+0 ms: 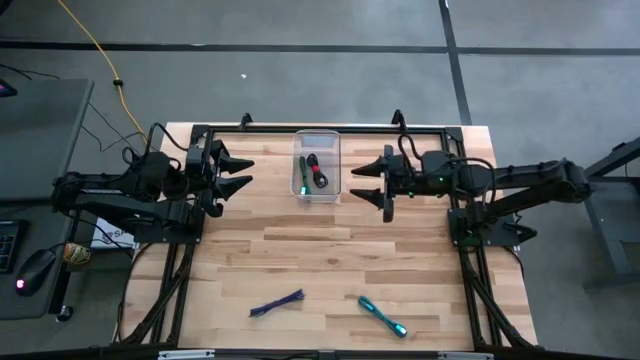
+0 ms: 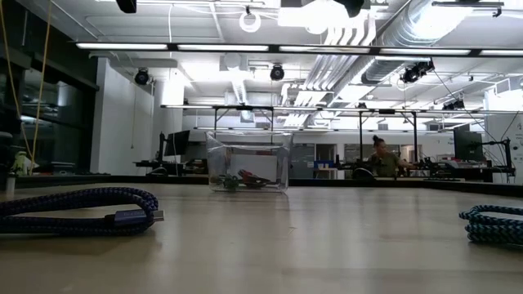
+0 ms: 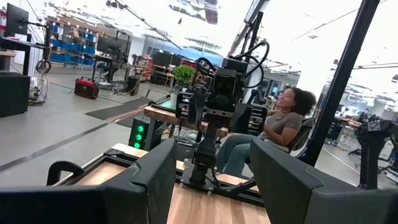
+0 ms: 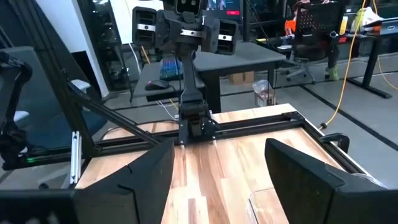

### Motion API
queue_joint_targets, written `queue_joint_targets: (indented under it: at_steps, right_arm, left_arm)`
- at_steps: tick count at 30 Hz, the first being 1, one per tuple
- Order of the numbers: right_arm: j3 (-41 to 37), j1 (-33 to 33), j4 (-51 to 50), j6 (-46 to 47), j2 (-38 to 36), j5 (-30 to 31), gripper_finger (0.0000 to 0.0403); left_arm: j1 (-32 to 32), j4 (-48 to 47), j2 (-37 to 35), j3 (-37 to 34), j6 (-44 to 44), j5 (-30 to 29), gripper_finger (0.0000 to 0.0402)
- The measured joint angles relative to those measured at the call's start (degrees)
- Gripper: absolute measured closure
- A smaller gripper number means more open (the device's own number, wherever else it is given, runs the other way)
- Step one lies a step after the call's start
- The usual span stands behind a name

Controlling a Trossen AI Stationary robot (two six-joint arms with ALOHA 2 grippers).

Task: Pick and place USB-C Cables
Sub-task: Put the blue charger cable into the transparent bin

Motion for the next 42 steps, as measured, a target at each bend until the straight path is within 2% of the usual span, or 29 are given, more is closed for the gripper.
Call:
queue_joint_targets:
  at_steps: [36, 42]
  right_arm:
    - [0.0, 0.0, 1.8, 3.0, 0.1, 0.0, 0.016]
    - [0.1, 0.0, 3.0, 10.7, 0.1, -1.6, 0.016]
  left_arm:
    - [0.0, 0.0, 0.0, 0.0, 0.0, 0.1, 0.0216]
    - [0.0, 0.0, 0.0, 0.0, 0.0, 0.0, 0.0216]
